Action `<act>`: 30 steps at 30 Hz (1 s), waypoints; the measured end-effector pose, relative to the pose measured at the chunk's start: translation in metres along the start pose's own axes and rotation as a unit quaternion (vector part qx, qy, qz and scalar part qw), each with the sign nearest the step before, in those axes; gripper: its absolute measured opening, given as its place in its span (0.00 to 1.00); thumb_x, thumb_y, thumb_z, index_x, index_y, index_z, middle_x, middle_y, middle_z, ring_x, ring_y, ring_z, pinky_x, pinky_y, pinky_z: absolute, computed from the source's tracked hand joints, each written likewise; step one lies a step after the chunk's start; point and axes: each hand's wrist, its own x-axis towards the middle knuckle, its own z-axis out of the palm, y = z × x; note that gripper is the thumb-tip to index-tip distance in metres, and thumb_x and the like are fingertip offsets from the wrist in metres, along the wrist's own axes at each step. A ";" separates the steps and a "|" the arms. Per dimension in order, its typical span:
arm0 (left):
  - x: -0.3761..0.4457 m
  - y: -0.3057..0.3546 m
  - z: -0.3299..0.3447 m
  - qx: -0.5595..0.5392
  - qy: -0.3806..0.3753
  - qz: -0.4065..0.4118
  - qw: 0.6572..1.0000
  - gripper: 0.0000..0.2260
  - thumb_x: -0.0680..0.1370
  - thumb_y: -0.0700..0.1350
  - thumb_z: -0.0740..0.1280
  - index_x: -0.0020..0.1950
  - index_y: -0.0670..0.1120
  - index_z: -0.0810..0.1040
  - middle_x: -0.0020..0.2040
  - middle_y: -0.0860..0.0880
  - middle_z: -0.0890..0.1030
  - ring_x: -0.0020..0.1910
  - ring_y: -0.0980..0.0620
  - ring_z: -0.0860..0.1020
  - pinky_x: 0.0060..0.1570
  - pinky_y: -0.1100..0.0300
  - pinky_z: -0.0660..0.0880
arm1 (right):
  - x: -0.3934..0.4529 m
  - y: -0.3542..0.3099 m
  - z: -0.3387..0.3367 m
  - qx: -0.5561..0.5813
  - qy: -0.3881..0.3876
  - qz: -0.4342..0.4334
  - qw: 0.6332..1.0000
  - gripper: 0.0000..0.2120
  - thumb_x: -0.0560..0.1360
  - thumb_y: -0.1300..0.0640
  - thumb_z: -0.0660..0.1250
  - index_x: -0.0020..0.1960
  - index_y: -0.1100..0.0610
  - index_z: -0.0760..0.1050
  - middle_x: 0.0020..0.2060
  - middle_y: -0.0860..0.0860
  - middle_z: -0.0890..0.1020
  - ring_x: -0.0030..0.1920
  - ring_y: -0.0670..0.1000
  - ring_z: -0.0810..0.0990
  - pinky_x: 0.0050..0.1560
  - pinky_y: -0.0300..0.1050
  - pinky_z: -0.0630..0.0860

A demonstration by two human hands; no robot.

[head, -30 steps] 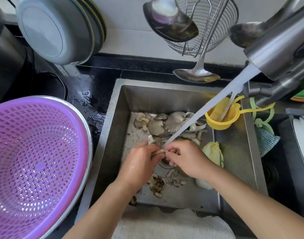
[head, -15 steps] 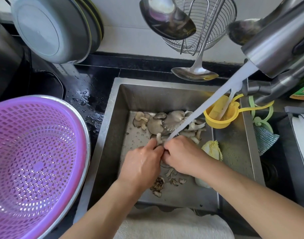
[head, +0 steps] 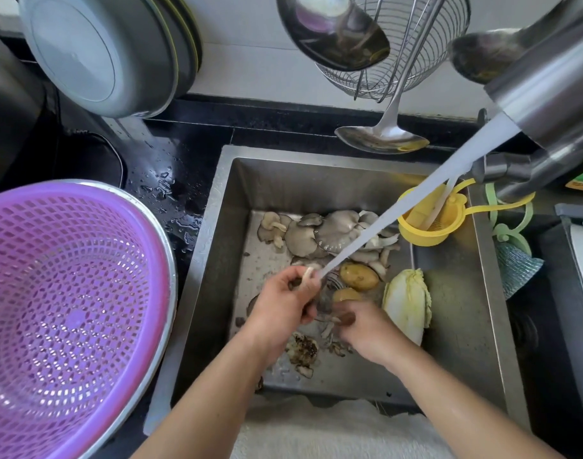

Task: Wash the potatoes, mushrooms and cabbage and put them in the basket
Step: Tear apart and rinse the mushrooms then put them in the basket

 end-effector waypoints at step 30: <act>0.031 -0.015 0.013 -0.426 0.060 -0.236 0.871 0.19 0.85 0.50 0.62 0.63 0.36 0.81 0.50 0.39 0.86 0.53 0.42 0.84 0.57 0.48 0.79 | 0.002 -0.060 0.034 0.031 0.085 -0.102 0.991 0.25 0.85 0.51 0.58 0.81 0.38 0.60 0.79 0.45 0.62 0.82 0.50 0.54 0.82 0.55 0.55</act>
